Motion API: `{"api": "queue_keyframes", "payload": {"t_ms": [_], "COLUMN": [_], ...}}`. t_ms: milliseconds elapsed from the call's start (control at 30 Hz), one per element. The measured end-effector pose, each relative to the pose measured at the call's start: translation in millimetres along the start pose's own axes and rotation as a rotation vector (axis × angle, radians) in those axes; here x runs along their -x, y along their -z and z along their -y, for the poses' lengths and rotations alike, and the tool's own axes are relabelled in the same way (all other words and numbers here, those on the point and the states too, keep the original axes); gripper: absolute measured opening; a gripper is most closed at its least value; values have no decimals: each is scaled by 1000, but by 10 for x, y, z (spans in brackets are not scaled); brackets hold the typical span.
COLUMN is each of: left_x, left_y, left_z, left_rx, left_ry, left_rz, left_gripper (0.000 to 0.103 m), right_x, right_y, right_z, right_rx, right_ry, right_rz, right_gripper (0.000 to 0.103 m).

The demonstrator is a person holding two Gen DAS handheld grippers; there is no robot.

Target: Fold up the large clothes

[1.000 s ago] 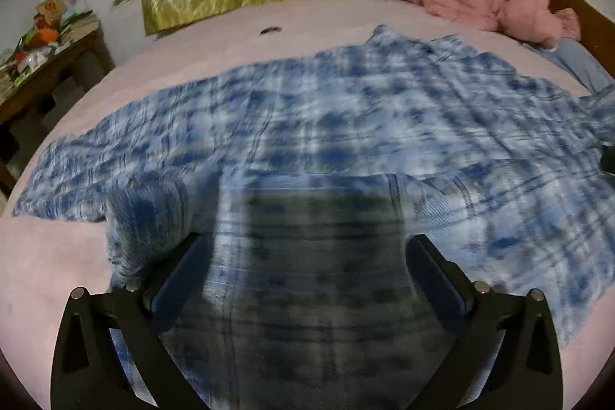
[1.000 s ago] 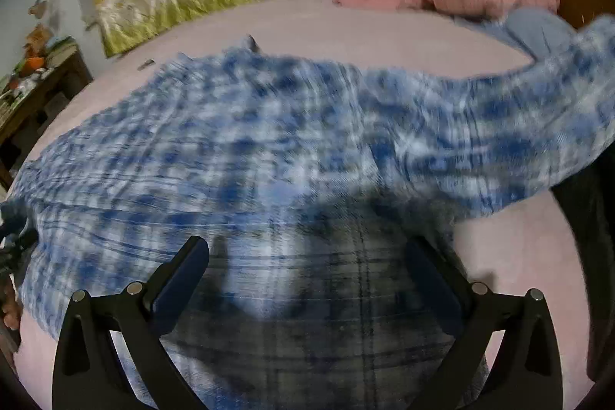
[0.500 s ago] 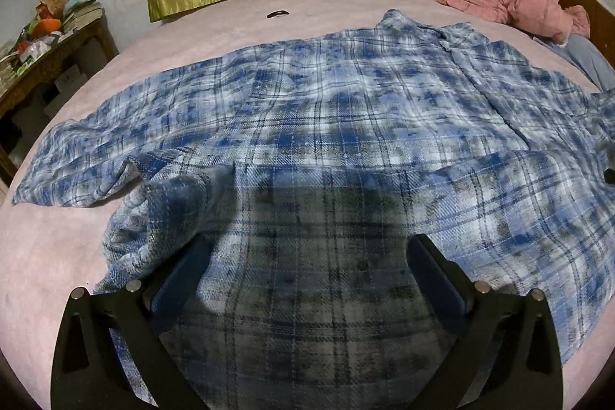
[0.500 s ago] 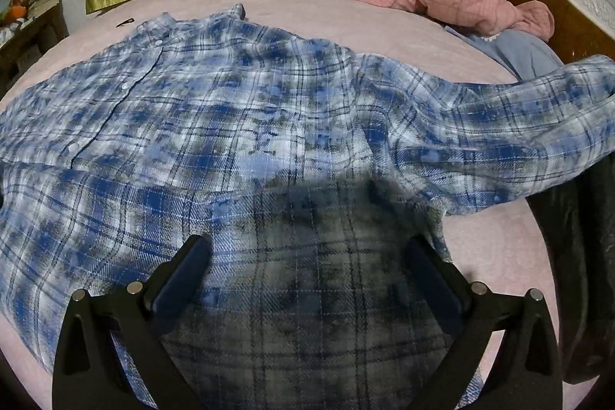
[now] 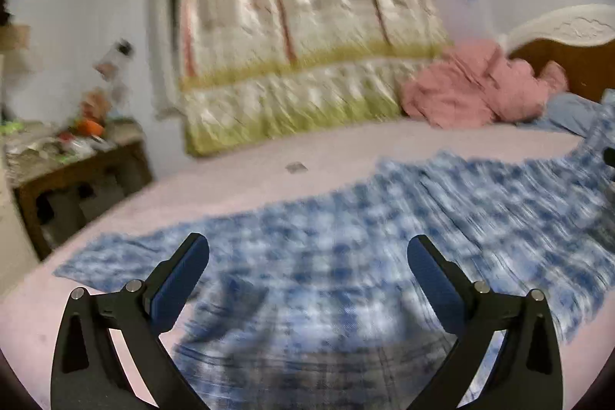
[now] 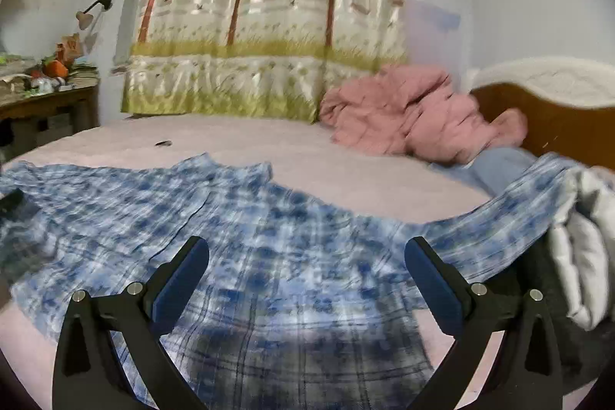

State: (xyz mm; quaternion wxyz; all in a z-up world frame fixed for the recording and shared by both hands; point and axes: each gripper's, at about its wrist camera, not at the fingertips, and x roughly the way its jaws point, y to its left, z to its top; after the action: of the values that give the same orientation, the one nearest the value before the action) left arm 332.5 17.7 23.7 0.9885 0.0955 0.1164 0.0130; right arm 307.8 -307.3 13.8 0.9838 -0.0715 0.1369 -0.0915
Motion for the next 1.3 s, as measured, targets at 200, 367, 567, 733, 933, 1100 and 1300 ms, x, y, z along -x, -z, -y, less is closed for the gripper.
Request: {"api": "queue_keyframes", "payload": {"t_ms": [200, 367, 567, 733, 933, 1100, 1300], "left_x": [279, 316, 436, 876, 1298, 1369, 946], "left_y": [-37, -19, -6, -251, -1168, -1689, -1448], "left_z": [-40, 18, 73, 96, 454, 675, 765], "left_rx": [40, 18, -3, 45, 81, 127, 191], "left_ry": [-23, 5, 39, 58, 209, 284, 289], "left_rz": [175, 185, 203, 294, 362, 420, 329], "left_gripper": [103, 103, 103, 103, 103, 103, 103], "right_x": [213, 234, 212, 298, 241, 115, -23], "right_y": [-18, -47, -57, -85, -77, -26, -39], "right_z": [-119, -108, -133, -46, 123, 328, 538], "right_rx": [26, 23, 54, -11, -86, -139, -160], "right_ry": [53, 15, -36, -46, 21, 107, 83], "right_rz": [69, 48, 24, 54, 32, 14, -70], "right_gripper": [103, 103, 103, 103, 103, 103, 103]}}
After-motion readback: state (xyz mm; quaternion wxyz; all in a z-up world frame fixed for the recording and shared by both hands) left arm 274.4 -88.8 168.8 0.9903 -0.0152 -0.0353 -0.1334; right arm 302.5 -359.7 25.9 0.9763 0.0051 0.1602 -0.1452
